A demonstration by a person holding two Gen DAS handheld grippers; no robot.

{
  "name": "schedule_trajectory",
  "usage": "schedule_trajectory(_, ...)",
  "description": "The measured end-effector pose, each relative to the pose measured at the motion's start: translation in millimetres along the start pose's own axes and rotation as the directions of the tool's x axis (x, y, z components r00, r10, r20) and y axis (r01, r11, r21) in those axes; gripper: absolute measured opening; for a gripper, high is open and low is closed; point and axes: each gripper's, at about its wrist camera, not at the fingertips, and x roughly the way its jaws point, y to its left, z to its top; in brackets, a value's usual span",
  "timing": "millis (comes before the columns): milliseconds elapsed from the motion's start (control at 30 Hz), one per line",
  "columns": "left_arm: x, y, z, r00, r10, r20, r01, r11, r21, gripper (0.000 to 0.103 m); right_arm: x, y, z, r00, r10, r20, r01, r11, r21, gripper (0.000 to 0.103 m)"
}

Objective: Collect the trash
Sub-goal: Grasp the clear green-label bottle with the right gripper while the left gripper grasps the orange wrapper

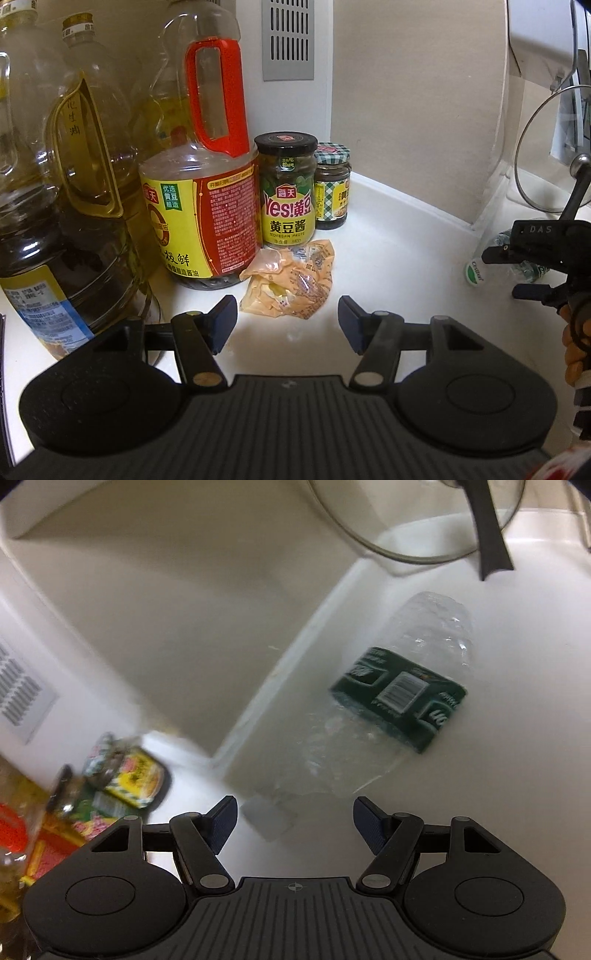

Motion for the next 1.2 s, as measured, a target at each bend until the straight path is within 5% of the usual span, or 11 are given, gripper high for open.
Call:
schedule_trajectory(300, 17.0, -7.8, 7.0, 1.0, -0.005, 0.021, 0.004, 0.999, 0.033, 0.068, -4.9, -20.6, 26.8, 0.988, -0.157, 0.007, 0.156, 0.982, -0.109, 0.07)
schedule_trajectory(567, 50.7, -21.1, 9.0, 0.998, 0.046, 0.038, -0.051, 0.988, 0.146, 0.079, -20.1, -66.8, 43.0, 0.991, -0.131, 0.012, 0.132, 0.99, -0.044, 0.07)
schedule_trajectory(733, 72.6, -28.5, 3.2, 0.995, 0.094, 0.034, -0.099, 0.971, 0.219, 0.08, -30.7, -64.7, 39.2, 0.993, -0.112, 0.026, 0.114, 0.984, -0.137, 0.07)
schedule_trajectory(1000, 73.1, -27.8, -2.4, 0.992, 0.092, 0.081, -0.111, 0.953, 0.283, 0.046, -36.5, -37.7, 32.8, 0.999, -0.028, 0.02, 0.032, 0.964, -0.264, 0.071)
schedule_trajectory(1200, 55.3, -21.4, -1.7, 0.992, 0.086, 0.088, -0.106, 0.961, 0.254, 0.043, -34.1, 11.1, 20.6, 0.998, 0.035, 0.044, -0.009, 0.872, -0.489, 0.071)
